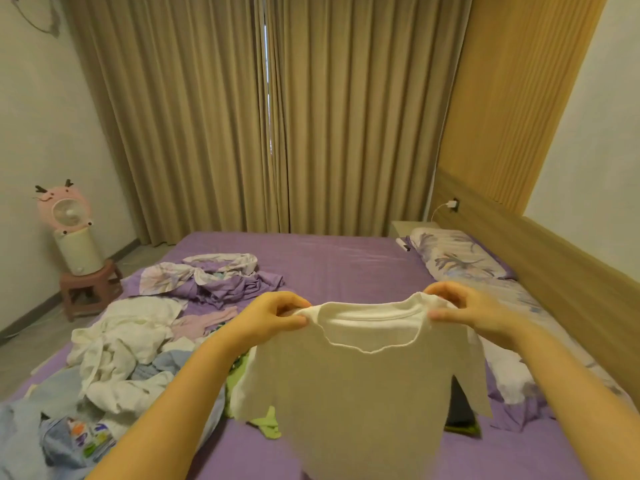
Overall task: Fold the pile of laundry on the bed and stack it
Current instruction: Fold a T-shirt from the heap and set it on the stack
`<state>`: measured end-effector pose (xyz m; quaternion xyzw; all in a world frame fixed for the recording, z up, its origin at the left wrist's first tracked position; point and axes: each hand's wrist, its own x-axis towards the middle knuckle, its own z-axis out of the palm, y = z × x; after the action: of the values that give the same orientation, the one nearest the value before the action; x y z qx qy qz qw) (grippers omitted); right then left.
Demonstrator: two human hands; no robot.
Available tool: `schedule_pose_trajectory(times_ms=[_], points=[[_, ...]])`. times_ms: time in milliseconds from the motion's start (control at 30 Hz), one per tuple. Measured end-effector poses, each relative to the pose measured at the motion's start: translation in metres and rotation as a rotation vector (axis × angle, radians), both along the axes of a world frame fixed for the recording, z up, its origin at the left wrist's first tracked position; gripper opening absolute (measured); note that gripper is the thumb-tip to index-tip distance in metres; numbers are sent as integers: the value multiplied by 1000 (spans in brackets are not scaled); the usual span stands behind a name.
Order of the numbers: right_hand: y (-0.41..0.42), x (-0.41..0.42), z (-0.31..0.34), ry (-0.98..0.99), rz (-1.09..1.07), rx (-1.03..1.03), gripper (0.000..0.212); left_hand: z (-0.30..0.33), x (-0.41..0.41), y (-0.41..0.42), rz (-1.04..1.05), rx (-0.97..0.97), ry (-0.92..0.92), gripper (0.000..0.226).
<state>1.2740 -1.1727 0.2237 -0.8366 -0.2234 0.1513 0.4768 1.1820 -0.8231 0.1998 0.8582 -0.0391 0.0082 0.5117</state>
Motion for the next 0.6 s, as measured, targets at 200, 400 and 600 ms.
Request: schedule_pose_trajectory(times_ms=[200, 400, 600], points=[[6, -2, -29, -199, -150, 35, 23, -11, -2, -8, 203, 119, -166, 6], [17, -4, -40, -387, -302, 136, 23, -15, 0, -8, 472, 86, -296, 15], [26, 3, -47, -414, -416, 125, 18, -19, -2, -15, 629, 211, -298, 7]])
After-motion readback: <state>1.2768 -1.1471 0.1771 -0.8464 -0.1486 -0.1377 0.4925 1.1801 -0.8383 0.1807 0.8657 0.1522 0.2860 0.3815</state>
